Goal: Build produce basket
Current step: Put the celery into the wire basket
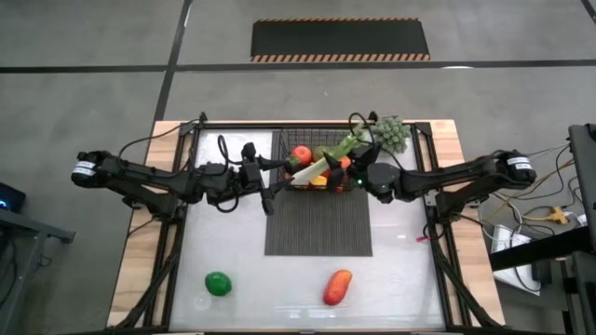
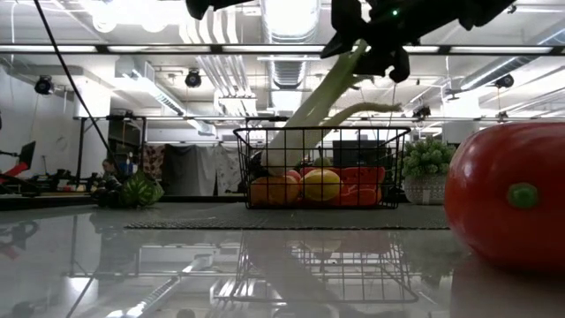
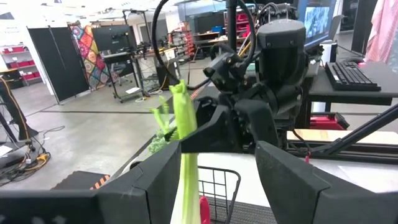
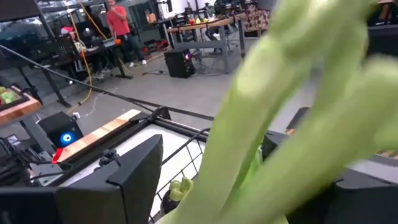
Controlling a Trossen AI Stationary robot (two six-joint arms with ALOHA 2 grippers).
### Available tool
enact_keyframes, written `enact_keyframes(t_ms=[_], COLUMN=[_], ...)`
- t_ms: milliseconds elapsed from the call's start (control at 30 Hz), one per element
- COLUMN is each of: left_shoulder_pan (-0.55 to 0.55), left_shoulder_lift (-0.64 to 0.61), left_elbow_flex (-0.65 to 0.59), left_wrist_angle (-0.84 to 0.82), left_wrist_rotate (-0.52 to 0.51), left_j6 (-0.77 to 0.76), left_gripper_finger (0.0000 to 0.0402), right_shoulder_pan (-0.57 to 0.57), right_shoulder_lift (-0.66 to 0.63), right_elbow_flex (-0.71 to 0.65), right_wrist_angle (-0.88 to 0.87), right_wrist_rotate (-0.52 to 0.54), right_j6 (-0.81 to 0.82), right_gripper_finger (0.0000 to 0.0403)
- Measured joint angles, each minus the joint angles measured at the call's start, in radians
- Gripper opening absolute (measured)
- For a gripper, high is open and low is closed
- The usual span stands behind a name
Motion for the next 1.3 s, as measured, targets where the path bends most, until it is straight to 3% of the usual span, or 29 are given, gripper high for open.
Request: enact_keyframes(t_ms=[533,867,1300], left_shoulder_pan=[0.000,0.000,0.000], left_shoulder_lift=[0.000,0.000,0.000], left_elbow_flex=[0.000,0.000,0.000], left_wrist_angle=[0.000,0.000,0.000], left_wrist_rotate=[0.000,0.000,0.000], left_j6=[-0.003,-0.003,-0.003], left_gripper_finger=[0.0192,0.0192,0.0192], right_shoulder_pan=[-0.008,-0.008,-0.008], right_shoulder_lift=[-0.146,-0.221,-0.307], right_elbow_flex=[0.000,-0.001,-0.001], right_wrist_angle=[-0.147,-0.386,-0.510], right_wrist_rotate=[0.000,-0.001,-0.013], right_j6=[-0.038,0.068,0.080], right_gripper_finger=[0.0263,0.0258,0.0254])
